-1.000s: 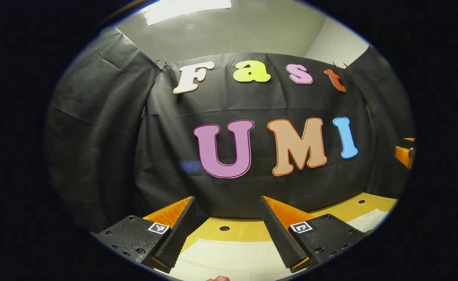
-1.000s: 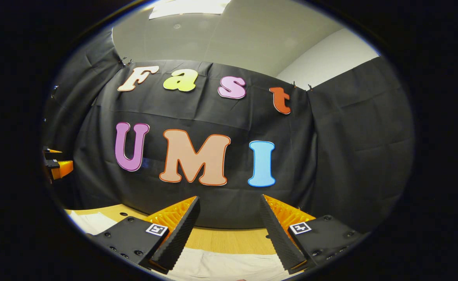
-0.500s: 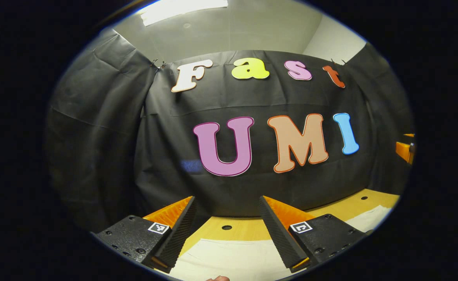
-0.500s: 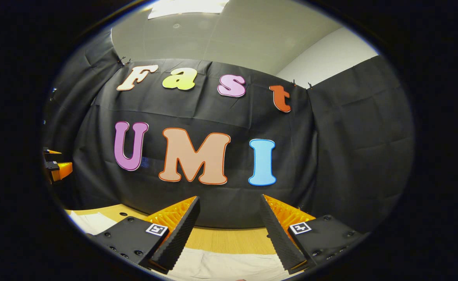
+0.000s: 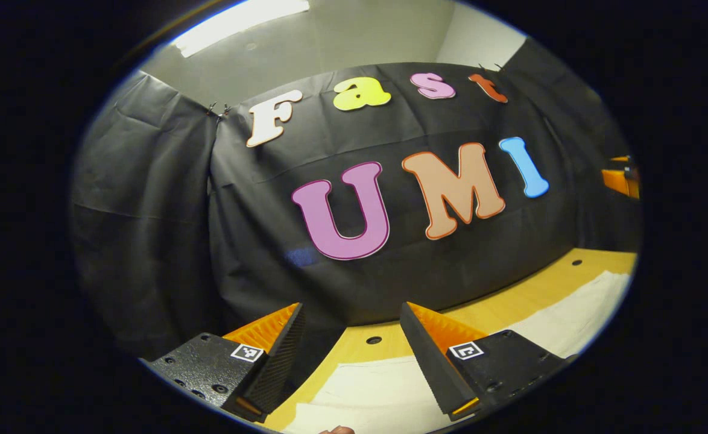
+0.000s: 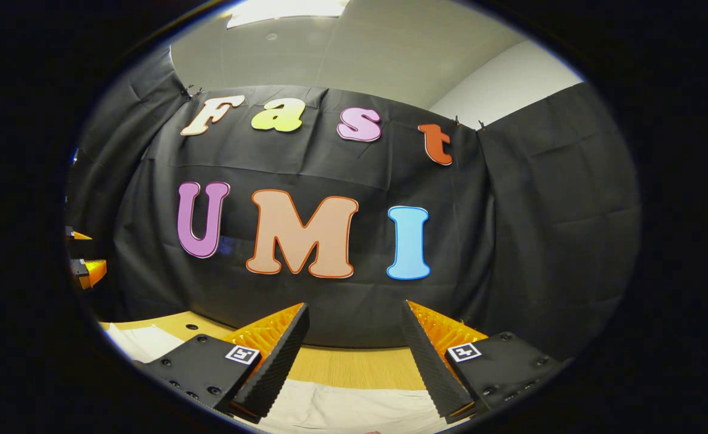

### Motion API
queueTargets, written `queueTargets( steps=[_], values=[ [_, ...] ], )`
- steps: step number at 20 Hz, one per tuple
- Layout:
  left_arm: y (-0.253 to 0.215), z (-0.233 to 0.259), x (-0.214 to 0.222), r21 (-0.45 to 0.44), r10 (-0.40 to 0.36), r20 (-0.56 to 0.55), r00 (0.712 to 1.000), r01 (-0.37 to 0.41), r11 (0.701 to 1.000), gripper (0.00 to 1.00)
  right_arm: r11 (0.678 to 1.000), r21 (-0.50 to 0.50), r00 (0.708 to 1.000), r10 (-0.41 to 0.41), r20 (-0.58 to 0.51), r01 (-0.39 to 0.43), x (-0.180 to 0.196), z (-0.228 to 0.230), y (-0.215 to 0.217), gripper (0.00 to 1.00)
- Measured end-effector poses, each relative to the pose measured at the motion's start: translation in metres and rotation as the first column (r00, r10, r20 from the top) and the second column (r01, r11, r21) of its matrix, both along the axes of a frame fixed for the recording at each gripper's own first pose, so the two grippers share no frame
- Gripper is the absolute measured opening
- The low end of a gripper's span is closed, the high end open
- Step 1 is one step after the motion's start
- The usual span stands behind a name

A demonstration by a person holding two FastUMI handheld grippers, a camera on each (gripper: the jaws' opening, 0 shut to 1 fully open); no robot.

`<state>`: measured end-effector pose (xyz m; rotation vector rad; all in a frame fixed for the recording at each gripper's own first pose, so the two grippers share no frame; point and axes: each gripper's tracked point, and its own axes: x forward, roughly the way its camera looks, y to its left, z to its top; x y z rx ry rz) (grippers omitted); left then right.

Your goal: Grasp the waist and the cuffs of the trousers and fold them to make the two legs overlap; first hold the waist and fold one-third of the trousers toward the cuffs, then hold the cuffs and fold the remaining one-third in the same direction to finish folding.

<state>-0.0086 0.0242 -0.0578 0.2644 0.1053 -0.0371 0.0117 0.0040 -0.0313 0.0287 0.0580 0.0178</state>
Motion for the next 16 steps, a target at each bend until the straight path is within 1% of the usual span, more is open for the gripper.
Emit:
queueTargets(
  steps=[4,7,9,11,13,16],
  values=[
    [0.005,-0.024,-0.002,0.090,-0.057,-0.092,0.994,0.065,0.994,0.95,1.000,0.003,1.000,0.022,-0.011,-0.022,0.002,-0.006,0.004,0.97],
    [0.009,-0.046,-0.014,0.185,-0.113,-0.174,0.978,0.145,0.972,0.96,0.999,0.000,0.999,0.036,-0.015,-0.036,0.002,-0.009,0.006,0.97],
    [0.005,-0.065,-0.023,0.239,-0.147,-0.232,0.962,0.202,0.950,0.96,0.999,-0.002,0.999,0.045,-0.022,-0.045,0.003,-0.014,0.007,0.97],
    [0.005,-0.077,-0.024,0.273,-0.174,-0.278,0.945,0.252,0.929,0.96,0.999,-0.004,0.998,0.050,-0.030,-0.050,0.002,-0.017,0.006,0.97],
    [0.007,-0.086,-0.027,0.299,-0.186,-0.332,0.925,0.290,0.909,0.96,0.999,-0.003,0.998,0.052,-0.038,-0.052,0.002,-0.020,0.004,0.97],
    [0.011,-0.106,-0.037,0.312,-0.204,-0.427,0.881,0.355,0.881,0.96,0.999,0.000,0.997,0.055,-0.050,-0.055,0.003,-0.026,0.003,0.97]
  ],
)
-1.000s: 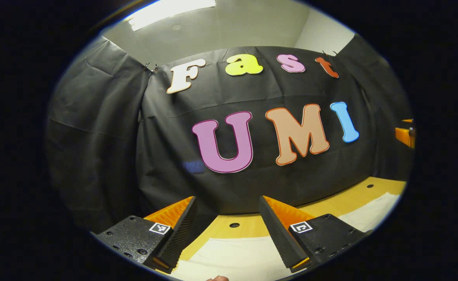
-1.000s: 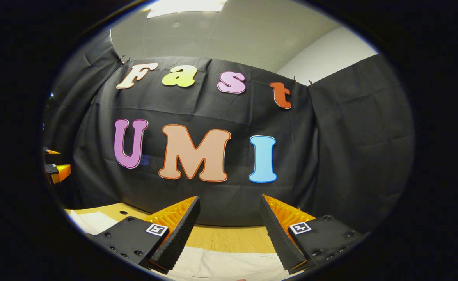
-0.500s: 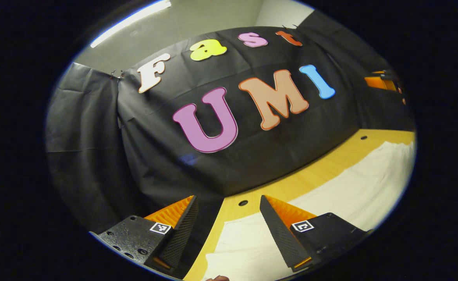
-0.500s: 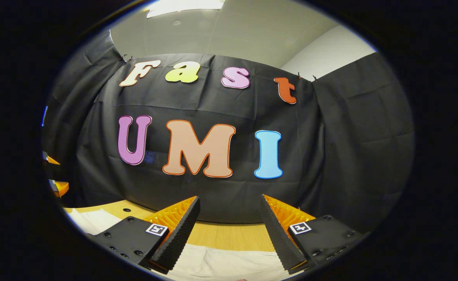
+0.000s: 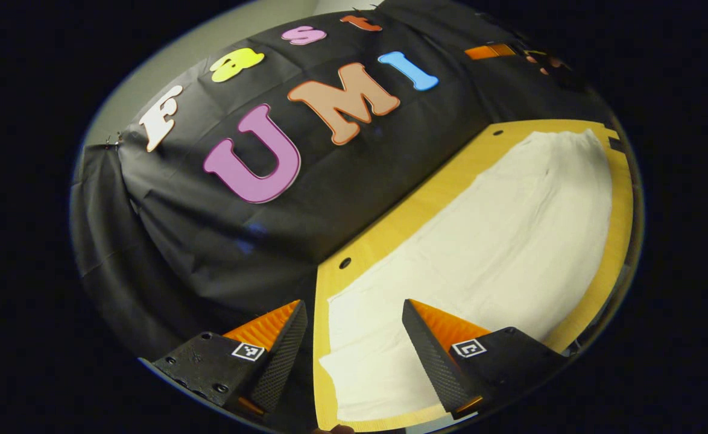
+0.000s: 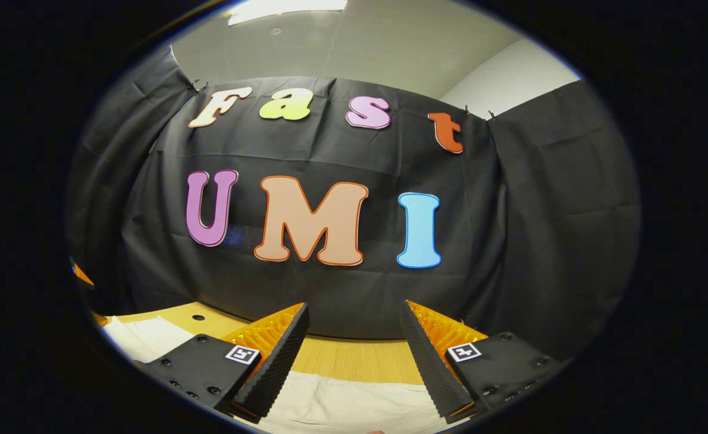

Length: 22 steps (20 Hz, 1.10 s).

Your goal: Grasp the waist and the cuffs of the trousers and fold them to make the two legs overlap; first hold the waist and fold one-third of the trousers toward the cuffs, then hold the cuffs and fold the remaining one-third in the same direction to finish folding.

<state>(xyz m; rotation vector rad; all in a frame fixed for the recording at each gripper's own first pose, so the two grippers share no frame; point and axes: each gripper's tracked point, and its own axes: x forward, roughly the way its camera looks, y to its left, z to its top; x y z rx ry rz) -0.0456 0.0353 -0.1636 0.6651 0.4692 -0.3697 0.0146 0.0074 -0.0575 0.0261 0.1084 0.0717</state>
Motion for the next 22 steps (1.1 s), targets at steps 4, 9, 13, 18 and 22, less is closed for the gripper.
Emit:
queueTargets(
  steps=[4,9,13,18,22],
  values=[
    [0.009,-0.026,-0.015,0.086,-0.063,-0.114,0.992,0.073,0.994,0.97,1.000,0.001,1.000,0.001,-0.014,-0.001,-0.002,-0.009,-0.001,0.97],
    [0.014,-0.071,-0.051,0.157,-0.121,-0.230,0.966,0.160,0.975,0.97,1.000,-0.003,0.999,-0.005,-0.043,0.005,-0.006,-0.022,-0.008,0.98],
    [0.024,-0.095,-0.075,0.229,-0.191,-0.333,0.923,0.276,0.933,0.97,1.000,-0.006,0.998,-0.020,-0.052,0.020,-0.010,-0.027,-0.016,0.96],
    [0.035,-0.115,-0.096,0.272,-0.242,-0.438,0.866,0.384,0.882,0.97,0.999,-0.009,0.996,-0.034,-0.079,0.033,-0.015,-0.037,-0.024,0.97],
    [0.045,-0.128,-0.109,0.297,-0.269,-0.504,0.821,0.457,0.839,0.98,0.999,-0.023,0.996,-0.045,-0.083,0.043,-0.018,-0.039,-0.029,0.97]
  ],
)
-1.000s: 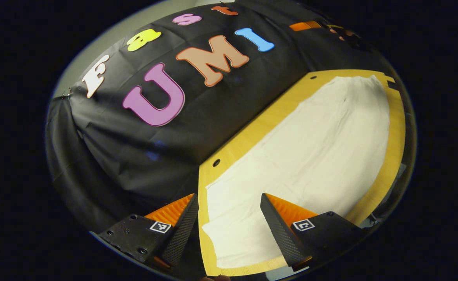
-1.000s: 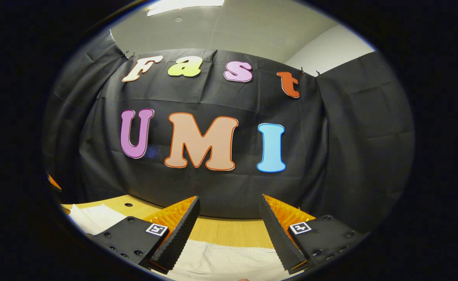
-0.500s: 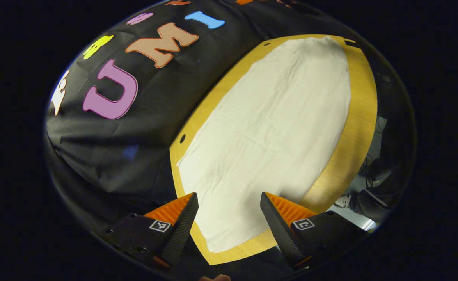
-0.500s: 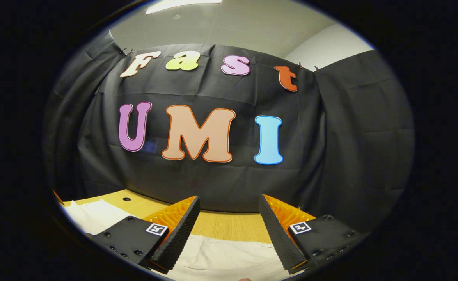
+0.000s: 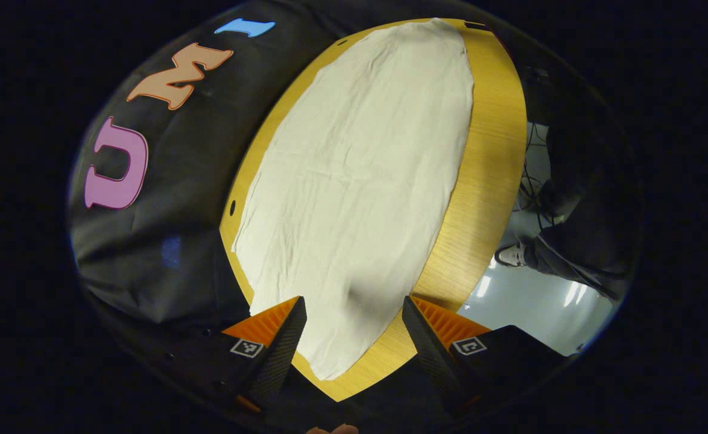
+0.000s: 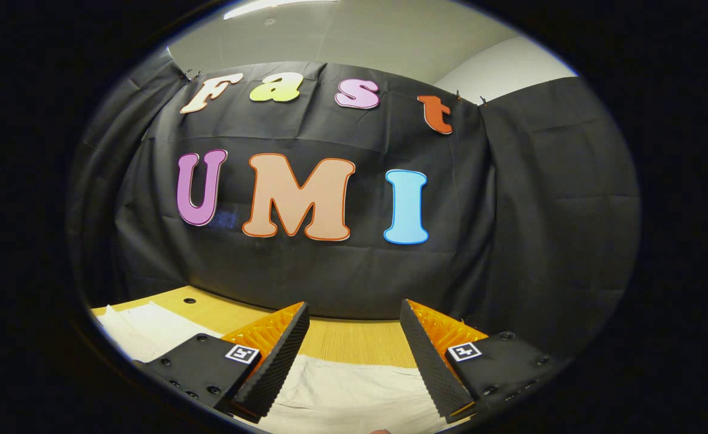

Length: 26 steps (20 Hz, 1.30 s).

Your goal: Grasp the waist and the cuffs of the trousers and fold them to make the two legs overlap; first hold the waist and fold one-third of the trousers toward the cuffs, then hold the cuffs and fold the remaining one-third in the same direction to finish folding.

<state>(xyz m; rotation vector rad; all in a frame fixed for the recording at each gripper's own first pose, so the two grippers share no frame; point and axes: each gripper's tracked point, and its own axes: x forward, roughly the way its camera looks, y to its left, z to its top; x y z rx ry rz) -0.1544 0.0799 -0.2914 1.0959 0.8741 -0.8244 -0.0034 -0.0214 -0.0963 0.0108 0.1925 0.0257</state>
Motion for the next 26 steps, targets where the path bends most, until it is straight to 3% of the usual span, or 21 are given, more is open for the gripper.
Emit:
queueTargets(
  steps=[7,11,17,20,21,26],
  values=[
    [0.009,-0.010,0.001,0.042,-0.052,-0.040,0.998,0.054,0.998,0.94,1.000,-0.018,1.000,-0.017,-0.010,0.017,-0.005,-0.005,-0.006,0.97],
    [0.005,-0.015,0.018,0.061,-0.105,-0.009,0.994,0.106,0.993,0.92,0.999,-0.018,0.999,-0.034,-0.018,0.034,-0.009,-0.009,-0.009,0.97],
    [0.004,-0.025,0.038,0.072,-0.110,0.008,0.994,0.109,0.991,0.85,0.999,-0.023,0.999,-0.036,-0.020,0.036,-0.011,-0.009,-0.007,0.97],
    [0.002,-0.031,0.039,0.071,-0.115,0.006,0.993,0.114,0.991,0.67,0.999,-0.032,0.999,-0.037,-0.014,0.036,-0.012,-0.006,-0.008,0.97],
    [0.004,-0.034,0.040,0.077,-0.117,0.005,0.993,0.116,0.990,0.54,0.999,-0.035,0.999,-0.038,-0.014,0.037,-0.012,-0.006,-0.009,0.97],
    [0.000,-0.041,0.031,0.062,-0.091,-0.045,0.995,0.094,0.994,0.17,0.997,-0.074,0.999,-0.022,-0.027,0.020,-0.017,-0.011,-0.016,0.97]
  ],
)
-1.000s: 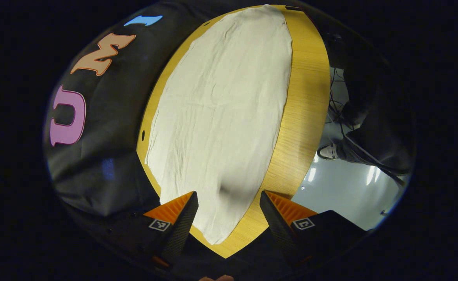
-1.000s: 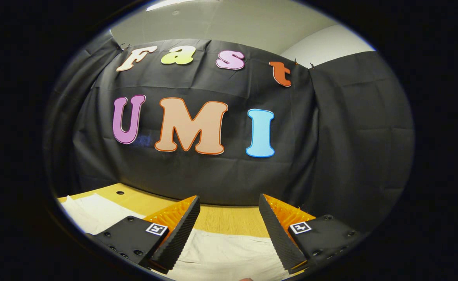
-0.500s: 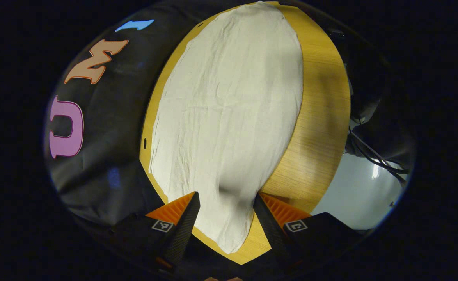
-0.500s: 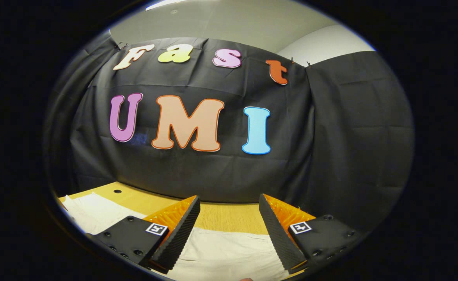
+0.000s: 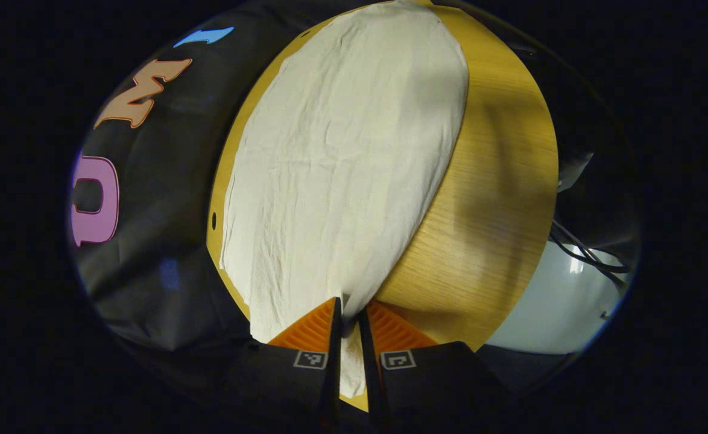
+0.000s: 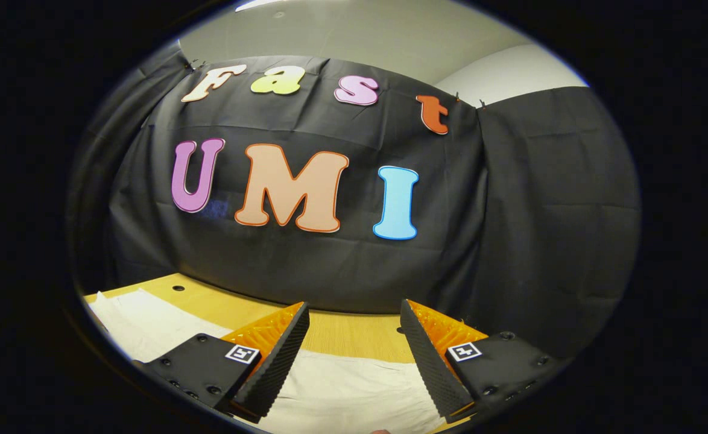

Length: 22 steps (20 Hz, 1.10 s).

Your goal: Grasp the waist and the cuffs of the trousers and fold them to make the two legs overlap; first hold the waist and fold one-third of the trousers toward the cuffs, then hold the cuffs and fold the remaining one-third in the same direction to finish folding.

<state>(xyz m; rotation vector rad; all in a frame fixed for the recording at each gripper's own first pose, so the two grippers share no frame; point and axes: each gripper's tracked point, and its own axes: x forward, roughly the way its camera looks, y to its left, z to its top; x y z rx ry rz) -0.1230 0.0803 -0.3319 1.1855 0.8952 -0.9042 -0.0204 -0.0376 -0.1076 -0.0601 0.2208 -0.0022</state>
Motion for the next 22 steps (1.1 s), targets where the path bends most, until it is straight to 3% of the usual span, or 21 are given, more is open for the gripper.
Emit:
queueTargets(
  steps=[1,2,8,13,17,22],
  values=[
    [0.000,0.001,0.001,-0.001,0.003,0.004,1.000,-0.003,1.000,0.06,1.000,-0.017,1.000,0.009,-0.007,-0.009,-0.002,-0.003,-0.002,0.97],
    [0.000,0.002,0.001,-0.002,0.002,0.010,1.000,-0.002,1.000,0.04,0.999,-0.038,1.000,0.022,-0.015,-0.022,-0.003,-0.005,-0.004,0.97],
    [0.003,-0.001,0.003,-0.013,0.036,0.031,0.999,-0.036,0.999,0.00,0.961,-0.219,0.983,0.151,-0.108,-0.171,-0.025,-0.036,-0.018,0.98],
    [0.003,-0.001,0.003,-0.013,0.040,0.026,0.999,-0.039,0.999,0.00,0.892,-0.345,0.948,0.223,-0.228,-0.293,-0.053,-0.068,-0.042,0.98],
    [0.003,-0.001,0.003,-0.010,0.037,0.026,0.999,-0.036,0.999,0.00,0.846,-0.377,0.912,0.265,-0.313,-0.376,-0.072,-0.095,-0.052,0.98],
    [0.003,0.000,0.002,0.005,0.018,0.041,0.999,-0.018,1.000,0.00,0.728,-0.435,0.827,0.329,-0.457,-0.530,-0.105,-0.141,-0.063,0.97]
  ],
)
